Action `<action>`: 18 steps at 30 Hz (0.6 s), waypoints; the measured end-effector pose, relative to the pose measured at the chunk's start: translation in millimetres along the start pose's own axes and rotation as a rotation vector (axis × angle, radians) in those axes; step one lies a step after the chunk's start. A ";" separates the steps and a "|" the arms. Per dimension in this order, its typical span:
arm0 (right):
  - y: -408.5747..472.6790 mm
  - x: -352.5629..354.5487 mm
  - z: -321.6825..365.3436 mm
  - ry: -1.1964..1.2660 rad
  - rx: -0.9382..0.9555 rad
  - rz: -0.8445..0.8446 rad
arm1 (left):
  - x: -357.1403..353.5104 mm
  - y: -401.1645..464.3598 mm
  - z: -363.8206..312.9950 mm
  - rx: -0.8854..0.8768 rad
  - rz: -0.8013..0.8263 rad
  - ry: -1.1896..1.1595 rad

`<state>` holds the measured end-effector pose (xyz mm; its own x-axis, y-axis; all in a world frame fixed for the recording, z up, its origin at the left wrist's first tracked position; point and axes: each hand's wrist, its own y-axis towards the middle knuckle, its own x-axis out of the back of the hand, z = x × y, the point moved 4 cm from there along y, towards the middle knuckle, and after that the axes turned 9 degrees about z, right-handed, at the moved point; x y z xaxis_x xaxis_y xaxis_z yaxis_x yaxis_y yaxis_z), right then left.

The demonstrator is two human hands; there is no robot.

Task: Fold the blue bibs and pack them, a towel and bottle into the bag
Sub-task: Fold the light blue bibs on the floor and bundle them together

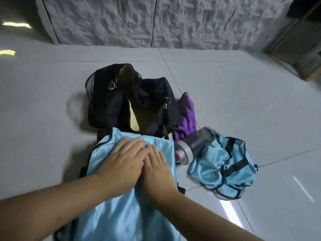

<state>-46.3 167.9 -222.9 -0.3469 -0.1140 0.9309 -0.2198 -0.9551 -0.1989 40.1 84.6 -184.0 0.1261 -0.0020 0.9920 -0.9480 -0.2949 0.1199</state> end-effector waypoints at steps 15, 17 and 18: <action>19.8 -14.5 -20.9 0.060 -0.130 0.233 | -66.2 5.3 16.7 0.108 0.189 -0.041; 13.7 9.9 -28.0 0.170 -0.114 0.110 | -40.4 22.2 -6.8 0.138 0.096 -0.133; 6.2 24.9 -37.2 0.203 -0.117 0.016 | -26.9 33.8 -21.9 0.147 0.049 -0.191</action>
<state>-90.3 169.3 -212.4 -0.5251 -0.0604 0.8489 -0.3128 -0.9139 -0.2586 -1.7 95.6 -205.8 0.1472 -0.1963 0.9694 -0.9035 -0.4256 0.0510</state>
